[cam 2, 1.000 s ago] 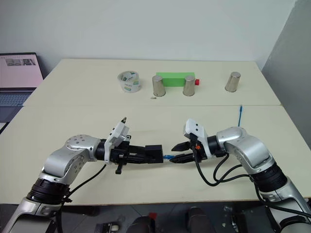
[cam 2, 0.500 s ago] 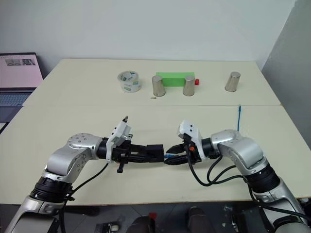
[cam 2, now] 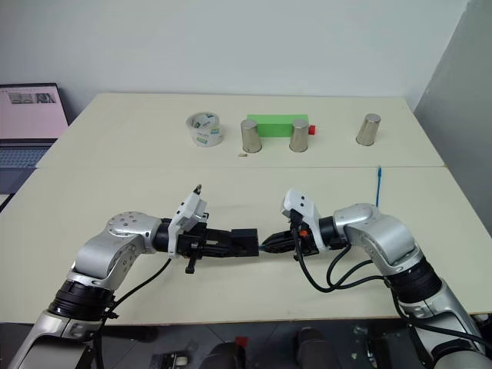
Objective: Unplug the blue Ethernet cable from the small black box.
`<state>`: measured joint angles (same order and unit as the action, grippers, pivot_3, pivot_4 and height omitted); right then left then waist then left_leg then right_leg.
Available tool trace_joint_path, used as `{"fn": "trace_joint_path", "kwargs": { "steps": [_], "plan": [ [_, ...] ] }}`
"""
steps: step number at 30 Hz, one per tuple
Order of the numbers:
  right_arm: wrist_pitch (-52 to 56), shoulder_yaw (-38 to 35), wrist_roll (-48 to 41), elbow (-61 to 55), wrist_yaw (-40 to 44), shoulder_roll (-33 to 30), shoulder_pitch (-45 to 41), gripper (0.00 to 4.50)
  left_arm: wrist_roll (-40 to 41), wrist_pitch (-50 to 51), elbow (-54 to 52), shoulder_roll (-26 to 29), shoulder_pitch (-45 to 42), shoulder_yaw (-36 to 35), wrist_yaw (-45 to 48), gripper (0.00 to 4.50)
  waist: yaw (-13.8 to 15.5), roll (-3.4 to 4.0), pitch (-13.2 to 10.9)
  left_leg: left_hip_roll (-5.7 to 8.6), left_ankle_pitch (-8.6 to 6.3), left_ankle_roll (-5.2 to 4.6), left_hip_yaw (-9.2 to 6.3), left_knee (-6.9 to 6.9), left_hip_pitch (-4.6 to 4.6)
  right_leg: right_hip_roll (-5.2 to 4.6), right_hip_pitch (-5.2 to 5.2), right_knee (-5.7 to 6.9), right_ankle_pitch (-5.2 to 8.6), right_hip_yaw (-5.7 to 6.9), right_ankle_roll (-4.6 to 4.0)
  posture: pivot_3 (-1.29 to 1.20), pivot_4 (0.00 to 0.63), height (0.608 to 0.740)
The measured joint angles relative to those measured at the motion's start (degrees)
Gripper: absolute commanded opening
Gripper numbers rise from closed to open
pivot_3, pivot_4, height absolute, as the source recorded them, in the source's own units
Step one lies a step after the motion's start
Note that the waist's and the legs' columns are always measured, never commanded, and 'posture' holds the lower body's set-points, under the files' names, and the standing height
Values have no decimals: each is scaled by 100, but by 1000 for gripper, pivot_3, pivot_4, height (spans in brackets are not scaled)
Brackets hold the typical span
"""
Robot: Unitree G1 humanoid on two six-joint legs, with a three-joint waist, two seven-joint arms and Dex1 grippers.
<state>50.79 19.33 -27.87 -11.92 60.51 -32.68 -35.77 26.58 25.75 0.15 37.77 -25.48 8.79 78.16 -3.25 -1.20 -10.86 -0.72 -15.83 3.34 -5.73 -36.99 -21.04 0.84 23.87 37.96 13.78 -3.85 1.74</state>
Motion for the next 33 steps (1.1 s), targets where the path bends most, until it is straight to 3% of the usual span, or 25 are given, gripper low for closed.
{"fn": "trace_joint_path", "kwargs": {
  "steps": [5, 7, 13, 30, 33],
  "plan": [
    [-26, 5, 39, 0, 37, -3, -5, 9, 0, -8, 21, -20, 0, -1, -1, 792, 0, 0, 0, 0, 0, 0, 0, 0, 0, 0, 0, 0, 0, 0, 0, 0, 150, 740],
    [-28, 5, 43, 2, 50, -7, -5, 713, -2, -15, 27, -28, 2, 0, 2, 792, 0, 0, 0, 0, 0, 0, 0, 0, 0, 0, 0, 0, 0, 0, 0, 0, 150, 740],
    [-4, -4, -1, 35, 65, -3, -57, 2139, -14, -43, 40, -44, 3, 0, 12, 792, 1, 0, 0, 0, 0, 0, 0, 0, 0, 0, 0, 1, 0, 0, 0, 0, 150, 740],
    [74, 127, 87, 78, 38, 9, -84, 2159, -33, -119, 41, -54, 31, 0, 2, 792, 0, 0, 0, 0, 0, 0, 0, 0, -1, 0, 2, 1, 0, 0, 0, 0, 150, 740],
    [56, 131, 141, 97, 41, 11, -84, 1664, -34, -119, 41, -55, 31, 0, 1, 792, 1, 0, 0, 0, 0, 0, -1, 0, -1, 0, 2, 1, 0, 0, 0, 0, 150, 740]
  ]
}}
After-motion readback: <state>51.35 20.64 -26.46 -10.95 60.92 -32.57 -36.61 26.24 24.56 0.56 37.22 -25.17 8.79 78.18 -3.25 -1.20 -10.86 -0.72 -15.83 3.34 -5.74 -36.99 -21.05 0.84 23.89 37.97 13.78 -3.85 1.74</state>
